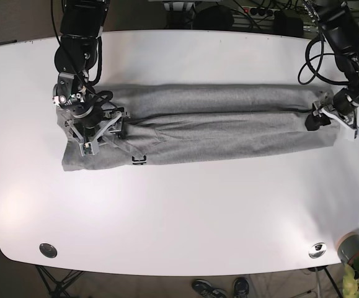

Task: Fold the T-shirt properly
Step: 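Fold the shirt end with the left gripper toward the right gripper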

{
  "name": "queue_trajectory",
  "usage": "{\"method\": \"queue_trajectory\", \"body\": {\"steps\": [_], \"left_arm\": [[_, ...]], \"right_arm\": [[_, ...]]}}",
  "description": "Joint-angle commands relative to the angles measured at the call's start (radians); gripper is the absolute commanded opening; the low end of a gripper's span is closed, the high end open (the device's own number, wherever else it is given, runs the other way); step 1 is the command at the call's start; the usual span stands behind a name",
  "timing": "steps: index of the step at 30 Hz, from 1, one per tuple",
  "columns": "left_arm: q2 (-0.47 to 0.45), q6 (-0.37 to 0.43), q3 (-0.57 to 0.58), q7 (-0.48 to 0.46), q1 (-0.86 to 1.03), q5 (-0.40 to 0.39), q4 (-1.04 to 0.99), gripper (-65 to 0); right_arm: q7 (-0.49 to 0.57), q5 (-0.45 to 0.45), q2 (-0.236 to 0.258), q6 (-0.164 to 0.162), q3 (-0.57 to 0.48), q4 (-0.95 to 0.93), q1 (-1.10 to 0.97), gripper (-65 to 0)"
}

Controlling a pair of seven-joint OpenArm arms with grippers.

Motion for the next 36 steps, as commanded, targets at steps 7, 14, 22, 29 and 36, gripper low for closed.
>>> {"method": "queue_trajectory", "body": {"steps": [7,14,22,29,36], "left_arm": [[-0.014,0.007,-0.005,0.033,0.000,0.014,0.004,-63.9],[-0.015,0.007,-0.006,0.037,0.005,0.011,0.136,-65.0],[0.003,0.014,0.005,0.039,0.095,0.013,0.446,-65.0],[0.089,0.096,0.087,0.149,0.106,0.014,0.653,-65.0],[0.183,0.161,0.236,0.174,0.103,0.014,0.750,-65.0]], "right_arm": [[-0.026,-0.014,-0.006,-0.006,0.003,0.008,0.005,-24.1],[-0.026,-0.014,-0.008,-0.006,-0.001,0.008,0.005,-24.1],[-0.026,-0.014,-0.008,-0.006,-0.001,0.008,0.005,-24.1],[-0.026,-0.014,-0.008,-0.006,-0.001,0.006,0.005,-24.1],[-0.026,-0.014,-0.010,-0.006,-0.003,0.006,0.007,-24.1]]}}
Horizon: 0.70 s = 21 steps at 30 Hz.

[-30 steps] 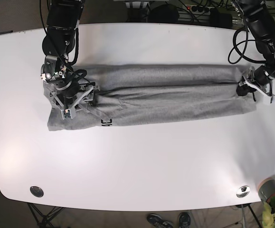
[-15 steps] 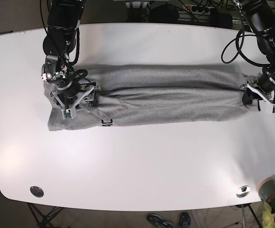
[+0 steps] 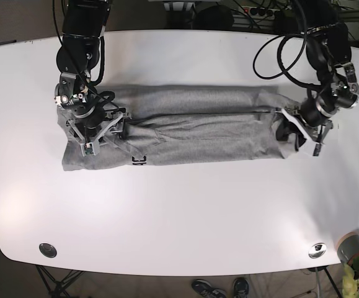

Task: Fold the T-shirt properly
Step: 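Fold the shirt end with the left gripper toward the right gripper, then lay the folded end down with the left gripper and release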

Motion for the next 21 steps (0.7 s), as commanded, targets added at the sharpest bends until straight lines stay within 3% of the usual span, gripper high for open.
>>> {"method": "queue_trajectory", "body": {"steps": [1,7,13,21], "left_arm": [[0.020,0.021,0.054,-0.022,-0.014,-0.028,0.050,-65.0],[0.061,0.093,0.202,-0.025,-0.057,-0.028,0.053,-65.0],[0.107,0.158,0.278,-0.027,-0.094,-0.026,0.044,-65.0],[0.130,0.164,0.366,-0.024,-0.131,-0.026,-0.013,-65.0]], "right_arm": [[-0.029,-0.007,0.003,-0.004,-0.001,0.005,0.006,-24.1],[-0.029,-0.007,0.003,-0.004,-0.001,0.005,0.006,-24.1],[-0.029,-0.007,0.003,-0.004,-0.001,0.005,0.005,-24.1],[-0.029,-0.007,0.003,-0.004,-0.001,0.005,0.009,-24.1]]}}
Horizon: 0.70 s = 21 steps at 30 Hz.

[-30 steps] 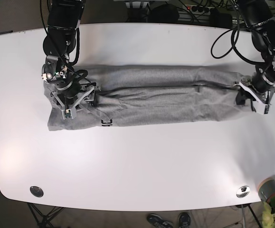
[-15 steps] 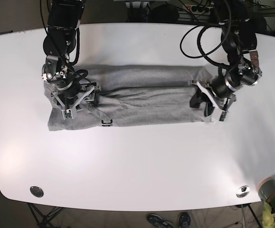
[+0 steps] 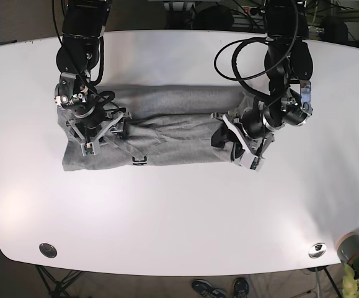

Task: Fold the T-shirt properly
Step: 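Lay the folded end down with the left gripper and release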

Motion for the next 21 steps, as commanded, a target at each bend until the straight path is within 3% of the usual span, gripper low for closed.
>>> {"method": "queue_trajectory", "body": {"steps": [1,6,11,14,21], "left_arm": [[0.007,-0.002,0.012,-0.024,-0.026,-0.022,-0.005,-65.0],[0.007,-0.002,0.018,-0.024,-0.027,-0.022,-0.038,-62.6],[0.007,0.000,0.044,-0.024,-0.040,-0.022,-0.049,-40.6],[0.006,0.000,0.082,-0.027,-0.046,-0.017,-0.048,-35.4],[0.007,0.000,0.242,-0.025,-0.096,0.115,-0.020,-29.6]], "right_arm": [[-0.030,-0.007,0.002,-0.002,0.000,0.005,0.009,-24.1],[-0.030,-0.007,0.002,-0.002,0.000,0.002,0.011,-24.1],[-0.030,-0.007,0.002,-0.002,0.000,0.004,0.012,-24.1],[-0.030,-0.007,0.002,-0.002,0.000,0.002,0.012,-24.1],[-0.030,-0.007,0.002,-0.002,-0.002,0.002,0.012,-24.1]]}}
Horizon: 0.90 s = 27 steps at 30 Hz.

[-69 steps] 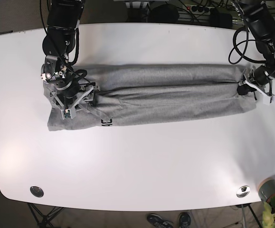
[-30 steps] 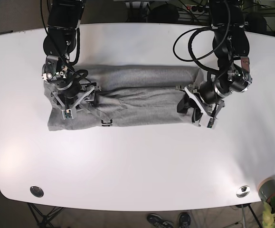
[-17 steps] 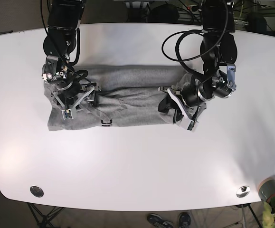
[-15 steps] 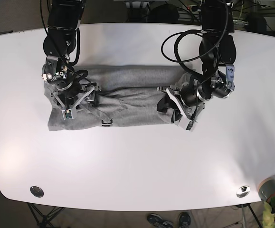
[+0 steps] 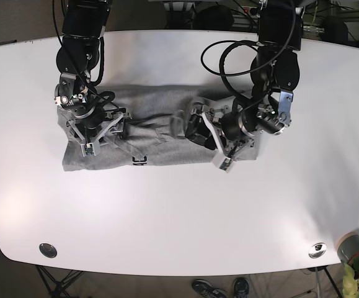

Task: Fold the T-shirt properly
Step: 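Lay the folded end down with the left gripper and release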

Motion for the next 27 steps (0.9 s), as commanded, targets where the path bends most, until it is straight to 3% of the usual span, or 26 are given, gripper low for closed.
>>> {"method": "queue_trajectory", "body": {"steps": [1,9,20,27], "left_arm": [[0.003,-0.003,0.057,-0.024,-0.021,0.027,0.059,-29.3],[-0.002,-0.003,0.081,-0.025,-0.017,0.185,0.197,-29.3],[-0.046,-0.009,-0.009,-0.033,0.059,0.232,0.163,-30.0],[-0.069,-0.009,-0.129,-0.209,0.171,0.228,0.114,-47.4]], "right_arm": [[-0.026,-0.007,0.003,-0.002,-0.001,0.005,0.010,-24.1],[-0.026,-0.007,0.003,-0.002,-0.001,0.006,0.010,-24.1],[-0.026,-0.007,-0.014,-0.002,-0.001,0.021,0.010,-24.1],[-0.035,-0.006,-0.030,-0.002,0.006,0.149,0.010,-23.5]]}}
